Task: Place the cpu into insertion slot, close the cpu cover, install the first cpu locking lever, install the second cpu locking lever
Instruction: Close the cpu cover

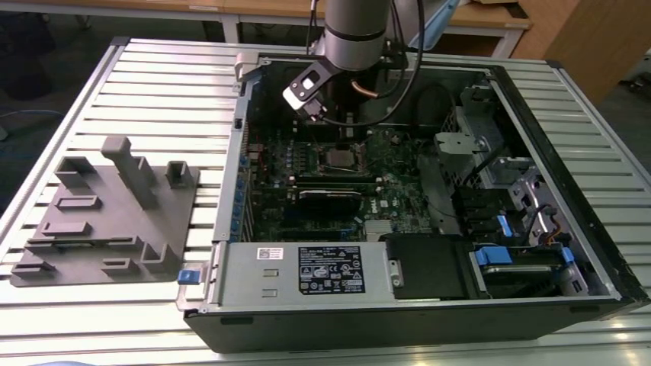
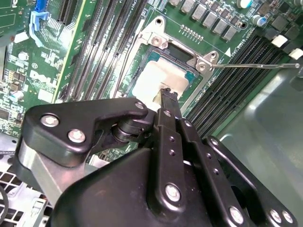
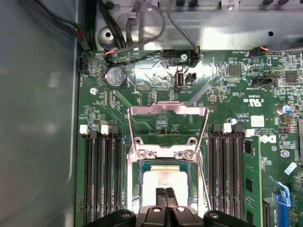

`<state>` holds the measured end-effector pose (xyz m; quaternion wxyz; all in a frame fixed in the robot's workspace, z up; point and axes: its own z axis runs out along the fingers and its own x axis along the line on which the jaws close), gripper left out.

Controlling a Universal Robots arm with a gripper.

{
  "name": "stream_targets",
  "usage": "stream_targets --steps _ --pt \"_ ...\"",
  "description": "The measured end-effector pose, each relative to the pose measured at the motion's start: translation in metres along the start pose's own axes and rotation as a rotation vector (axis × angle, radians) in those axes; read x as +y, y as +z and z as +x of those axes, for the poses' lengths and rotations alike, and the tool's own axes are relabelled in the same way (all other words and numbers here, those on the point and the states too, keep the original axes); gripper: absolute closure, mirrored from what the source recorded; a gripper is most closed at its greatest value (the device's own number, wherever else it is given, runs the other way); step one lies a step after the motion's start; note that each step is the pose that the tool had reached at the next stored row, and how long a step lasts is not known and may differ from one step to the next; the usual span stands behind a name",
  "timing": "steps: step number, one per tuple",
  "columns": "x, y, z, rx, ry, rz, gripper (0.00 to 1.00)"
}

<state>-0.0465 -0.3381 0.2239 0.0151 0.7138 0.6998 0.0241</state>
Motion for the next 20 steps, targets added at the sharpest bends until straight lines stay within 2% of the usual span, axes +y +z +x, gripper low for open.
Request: stream_targets --steps 20 --pt "0.0003 -0.0049 0.0001 0.0006 0.0 0.0001 0.89"
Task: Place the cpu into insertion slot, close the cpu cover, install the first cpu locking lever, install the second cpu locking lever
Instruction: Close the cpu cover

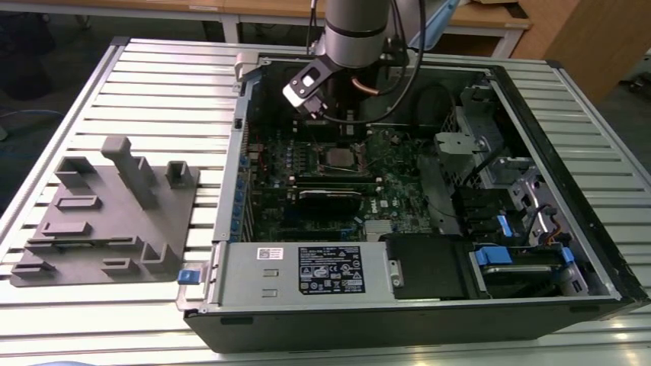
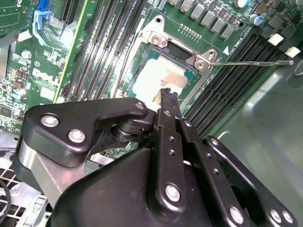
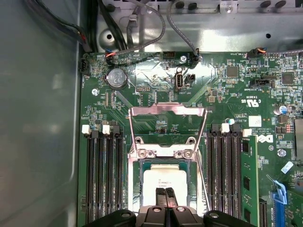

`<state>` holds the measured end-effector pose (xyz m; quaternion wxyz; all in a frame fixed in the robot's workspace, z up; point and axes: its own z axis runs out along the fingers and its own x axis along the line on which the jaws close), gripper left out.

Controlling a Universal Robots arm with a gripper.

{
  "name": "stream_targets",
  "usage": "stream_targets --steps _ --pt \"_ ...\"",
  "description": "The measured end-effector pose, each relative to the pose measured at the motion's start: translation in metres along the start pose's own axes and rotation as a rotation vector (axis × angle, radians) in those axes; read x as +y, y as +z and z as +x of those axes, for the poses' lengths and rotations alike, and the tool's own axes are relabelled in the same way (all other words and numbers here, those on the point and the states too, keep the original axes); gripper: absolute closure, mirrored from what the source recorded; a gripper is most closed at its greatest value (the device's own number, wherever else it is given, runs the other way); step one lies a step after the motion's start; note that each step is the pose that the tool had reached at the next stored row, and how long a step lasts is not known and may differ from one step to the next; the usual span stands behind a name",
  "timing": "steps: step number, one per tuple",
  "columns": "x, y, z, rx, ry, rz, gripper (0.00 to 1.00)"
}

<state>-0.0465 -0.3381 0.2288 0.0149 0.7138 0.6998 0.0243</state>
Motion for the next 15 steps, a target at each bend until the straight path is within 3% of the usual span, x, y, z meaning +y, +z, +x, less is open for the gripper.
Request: stream_targets --steps 4,12,15 --pt "0.0003 -0.0046 0.0001 0.0002 0.0 -0.0001 0.89" --pt "0.0011 -0.0202 0.0003 0.0009 0.0 0.0 0.89" --pt "0.0012 -0.0214 0.0003 0.0012 0.0 -0.0001 0.89"
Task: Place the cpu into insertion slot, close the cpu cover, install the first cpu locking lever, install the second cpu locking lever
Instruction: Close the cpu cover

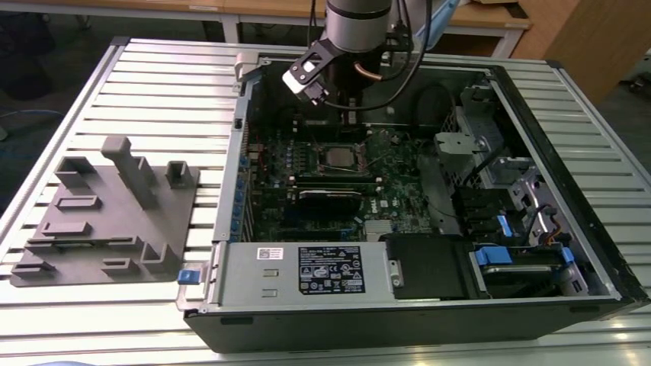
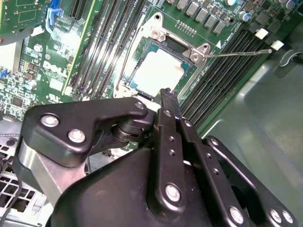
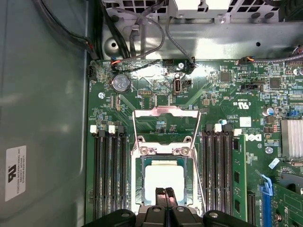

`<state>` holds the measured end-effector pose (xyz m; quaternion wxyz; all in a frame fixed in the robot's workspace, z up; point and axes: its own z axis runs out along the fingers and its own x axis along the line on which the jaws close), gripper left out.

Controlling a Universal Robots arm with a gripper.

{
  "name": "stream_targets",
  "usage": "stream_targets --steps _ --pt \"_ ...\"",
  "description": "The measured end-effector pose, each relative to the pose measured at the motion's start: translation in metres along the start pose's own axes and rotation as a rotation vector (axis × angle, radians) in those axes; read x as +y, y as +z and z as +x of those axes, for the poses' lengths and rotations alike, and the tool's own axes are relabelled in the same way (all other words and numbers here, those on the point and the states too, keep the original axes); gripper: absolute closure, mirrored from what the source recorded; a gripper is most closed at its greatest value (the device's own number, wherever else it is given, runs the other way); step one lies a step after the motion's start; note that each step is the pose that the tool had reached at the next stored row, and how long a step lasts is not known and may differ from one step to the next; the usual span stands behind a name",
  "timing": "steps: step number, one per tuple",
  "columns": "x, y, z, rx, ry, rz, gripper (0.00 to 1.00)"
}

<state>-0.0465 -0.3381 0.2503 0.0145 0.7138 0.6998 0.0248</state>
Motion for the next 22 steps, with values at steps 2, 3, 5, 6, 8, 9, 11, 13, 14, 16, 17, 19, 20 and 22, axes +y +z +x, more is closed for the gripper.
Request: stream_targets --steps 2,3,5,6,8,9,11,13,14,16,17,19,20,22 --pt "0.0 -0.0001 0.0 -0.0002 0.0 0.0001 0.89" --pt "0.0 -0.0002 0.0 -0.0001 0.0 0.0001 0.89" --pt "0.0 -0.0002 0.0 -0.0002 0.0 0.0001 0.89" --pt "0.0 -0.0002 0.0 -0.0001 0.0 0.0001 0.89" --pt "0.0 -0.0011 0.0 -0.0007 0.0 0.0004 0.89" --pt "0.0001 -0.0016 0.0 -0.0005 0.0 0.0003 0.89" --pt "0.0001 -0.0028 0.0 -0.0003 0.0 0.0002 0.89" --pt "0.0003 -0.0048 0.0001 -0.0003 0.0 0.0002 0.89" --pt "0.0003 -0.006 0.0001 -0.0003 0.0 0.0002 0.89" --pt "0.0005 -0.0081 0.0001 -0.0002 0.0 0.0002 0.89" --pt "0.0005 -0.009 0.0001 -0.0003 0.0 0.0002 0.89" --pt "0.0006 -0.0104 0.0002 -0.0002 0.0 0.0001 0.89" --pt "0.0006 -0.0109 0.0002 -0.0002 0.0 0.0001 0.89" --pt "0.0006 -0.0114 0.0002 -0.0002 0.0 0.0001 0.89"
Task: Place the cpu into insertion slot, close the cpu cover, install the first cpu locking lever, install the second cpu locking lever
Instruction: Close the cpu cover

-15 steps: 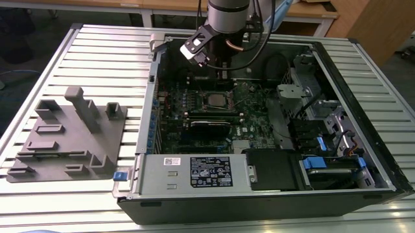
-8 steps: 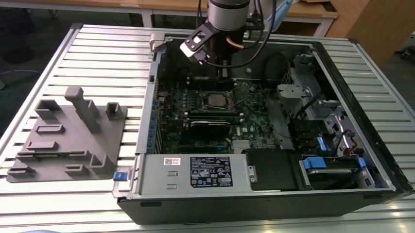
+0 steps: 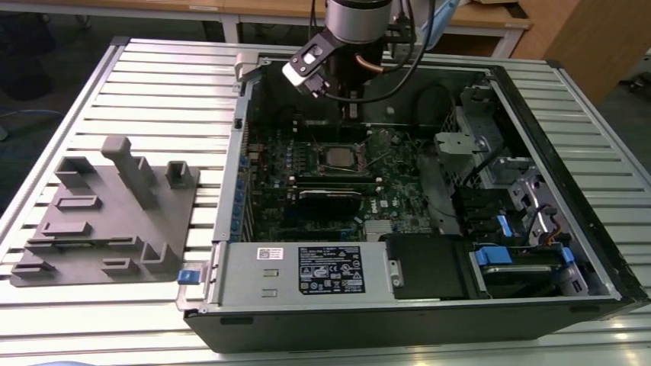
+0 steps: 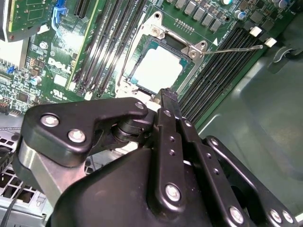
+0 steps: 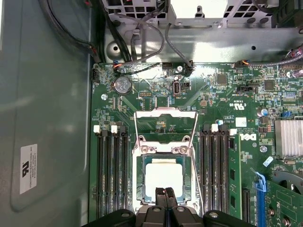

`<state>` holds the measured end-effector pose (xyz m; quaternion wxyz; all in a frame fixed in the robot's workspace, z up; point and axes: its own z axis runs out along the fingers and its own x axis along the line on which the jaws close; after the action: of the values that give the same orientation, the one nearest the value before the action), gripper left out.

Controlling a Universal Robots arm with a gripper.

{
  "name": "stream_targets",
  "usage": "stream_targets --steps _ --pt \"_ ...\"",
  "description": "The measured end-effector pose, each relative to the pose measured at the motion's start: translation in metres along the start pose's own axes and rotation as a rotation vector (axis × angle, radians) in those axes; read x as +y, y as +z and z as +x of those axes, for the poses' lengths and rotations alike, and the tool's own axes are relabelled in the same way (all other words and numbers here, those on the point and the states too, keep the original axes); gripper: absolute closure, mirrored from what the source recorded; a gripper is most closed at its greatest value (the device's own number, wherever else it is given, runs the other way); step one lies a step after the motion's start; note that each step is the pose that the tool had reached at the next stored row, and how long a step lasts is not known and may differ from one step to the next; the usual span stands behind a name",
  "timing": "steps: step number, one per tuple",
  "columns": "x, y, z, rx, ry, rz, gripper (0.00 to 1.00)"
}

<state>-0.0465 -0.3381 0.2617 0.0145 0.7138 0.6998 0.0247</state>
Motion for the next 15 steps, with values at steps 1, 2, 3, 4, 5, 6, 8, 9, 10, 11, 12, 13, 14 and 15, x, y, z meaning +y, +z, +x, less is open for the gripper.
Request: stream_targets --steps 1,2,3,4,5,6,8,9,10,11,12,13,14,15 --pt "0.0 -0.0005 0.0 0.0 0.0 0.0 0.89" --pt "0.0 -0.0006 0.0 0.0 0.0 0.0 0.89" --pt "0.0 -0.0007 0.0 0.0 0.0 0.0 0.89" --pt "0.0 -0.0009 0.0 -0.0002 0.0 0.0001 0.89" --pt "0.0001 -0.0009 0.0 -0.0001 0.0 0.0001 0.89" --pt "0.0001 -0.0009 0.0 0.0 0.0 0.0 0.89" --pt "0.0001 -0.001 0.0 0.0 0.0 0.0 0.89" --pt "0.0001 -0.0011 0.0 -0.0001 0.0 0.0 0.89" --pt "0.0001 -0.0014 0.0 -0.0002 0.0 0.0001 0.89" --pt "0.0001 -0.0016 0.0 -0.0003 0.0 0.0001 0.89" --pt "0.0001 -0.002 0.0 -0.0003 0.0 0.0002 0.89" --pt "0.0001 -0.0024 0.0 -0.0001 0.0 0.0001 0.89" --pt "0.0002 -0.0029 0.0 -0.0001 0.0 0.0001 0.89" --pt "0.0002 -0.0035 0.0 -0.0001 0.0 0.0001 0.89"
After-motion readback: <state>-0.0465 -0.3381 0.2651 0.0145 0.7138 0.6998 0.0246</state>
